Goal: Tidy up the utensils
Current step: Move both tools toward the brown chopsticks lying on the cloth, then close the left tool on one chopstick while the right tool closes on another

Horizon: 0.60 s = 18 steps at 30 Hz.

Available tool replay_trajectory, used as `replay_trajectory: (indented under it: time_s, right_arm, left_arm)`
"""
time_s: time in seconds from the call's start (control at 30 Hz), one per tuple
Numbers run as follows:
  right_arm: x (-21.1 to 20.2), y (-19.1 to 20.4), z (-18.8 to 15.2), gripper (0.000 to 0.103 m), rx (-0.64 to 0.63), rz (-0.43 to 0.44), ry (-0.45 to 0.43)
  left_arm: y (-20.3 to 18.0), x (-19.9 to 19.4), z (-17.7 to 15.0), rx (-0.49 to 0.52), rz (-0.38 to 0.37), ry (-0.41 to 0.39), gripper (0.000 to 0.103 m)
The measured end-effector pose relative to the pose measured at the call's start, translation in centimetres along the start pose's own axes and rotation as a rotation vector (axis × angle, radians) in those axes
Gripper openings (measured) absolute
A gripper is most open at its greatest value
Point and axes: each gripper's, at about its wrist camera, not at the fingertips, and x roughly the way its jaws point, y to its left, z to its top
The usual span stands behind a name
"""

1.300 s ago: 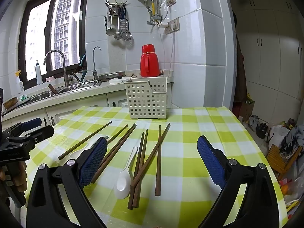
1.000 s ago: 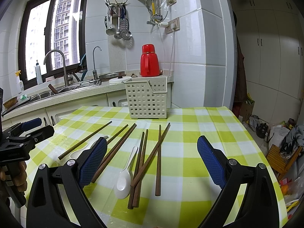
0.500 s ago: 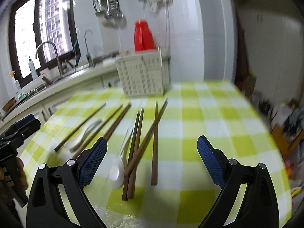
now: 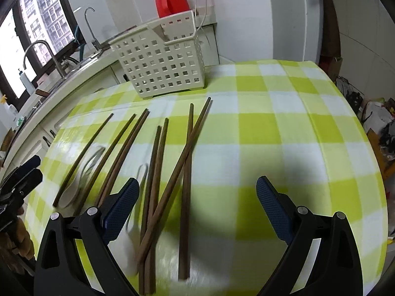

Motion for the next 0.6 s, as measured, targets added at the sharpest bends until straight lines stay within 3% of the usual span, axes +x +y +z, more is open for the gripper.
replay_trajectory:
  time_s: [0.17, 0.3, 0.37, 0.6]
  right_arm:
    - [2.3, 0.0, 1.8, 0.086, 0.0, -0.012, 0.04]
    - [3.7, 0.3, 2.7, 0.073, -0.02, -0.014, 0.059]
    - [4.3, 0.4, 3.1, 0.07, -0.022, -0.014, 0.071]
    - [5.6, 0.8, 3.7, 0.043, -0.053, -0.01, 0.105]
  left_arm:
    - [-0.4, 2.5, 1.2, 0.003, -0.025, 0.061, 0.048]
    - [-0.6, 4.3, 1.8, 0.003, -0.033, 0.109, 0.035]
    - [-0.7, 5.1, 1.9, -0.001, -0.039, 0.129, 0.033]
    - [-1.0, 8.0, 2.5, -0.011, -0.048, 0.189, 0.023]
